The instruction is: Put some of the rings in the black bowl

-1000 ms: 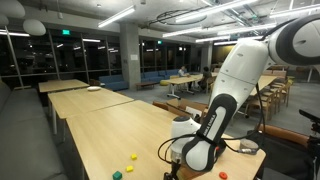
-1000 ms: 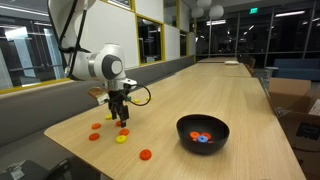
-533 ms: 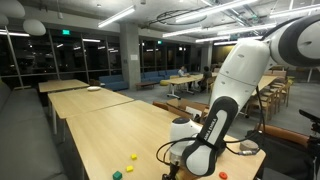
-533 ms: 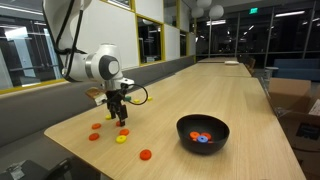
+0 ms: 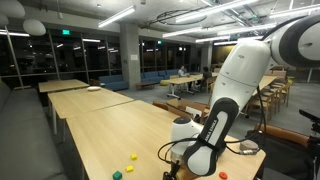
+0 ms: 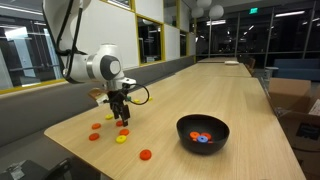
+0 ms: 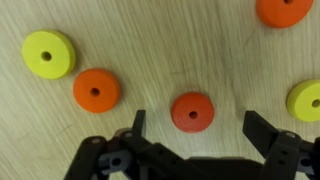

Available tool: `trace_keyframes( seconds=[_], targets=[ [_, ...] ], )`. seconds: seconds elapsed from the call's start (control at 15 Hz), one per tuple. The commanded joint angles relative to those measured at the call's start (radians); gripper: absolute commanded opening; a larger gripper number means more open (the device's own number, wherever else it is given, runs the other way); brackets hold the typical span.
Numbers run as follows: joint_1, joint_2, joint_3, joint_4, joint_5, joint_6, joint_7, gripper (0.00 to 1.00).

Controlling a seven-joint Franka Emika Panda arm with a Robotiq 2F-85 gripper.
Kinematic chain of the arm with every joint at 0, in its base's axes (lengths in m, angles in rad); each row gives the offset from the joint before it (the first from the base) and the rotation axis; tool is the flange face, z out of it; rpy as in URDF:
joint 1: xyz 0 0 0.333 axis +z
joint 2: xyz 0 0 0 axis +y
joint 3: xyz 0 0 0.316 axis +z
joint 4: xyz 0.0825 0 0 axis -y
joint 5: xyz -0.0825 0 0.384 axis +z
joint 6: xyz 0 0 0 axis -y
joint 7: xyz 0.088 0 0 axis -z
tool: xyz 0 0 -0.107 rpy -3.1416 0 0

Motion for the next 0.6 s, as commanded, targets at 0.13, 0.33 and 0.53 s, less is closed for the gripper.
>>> trace_keyframes(
  seconds=[0.13,0.33,0.53],
  targets=[
    [0.005,-0.009,-0.010,-0.009,-0.011,0.020,0.010,1.00],
    [-0.004,-0.010,-0.005,-0.009,-0.008,0.014,0.001,1.00],
    [-0.018,-0.011,0.004,-0.008,-0.001,0.006,-0.011,1.00]
  ],
)
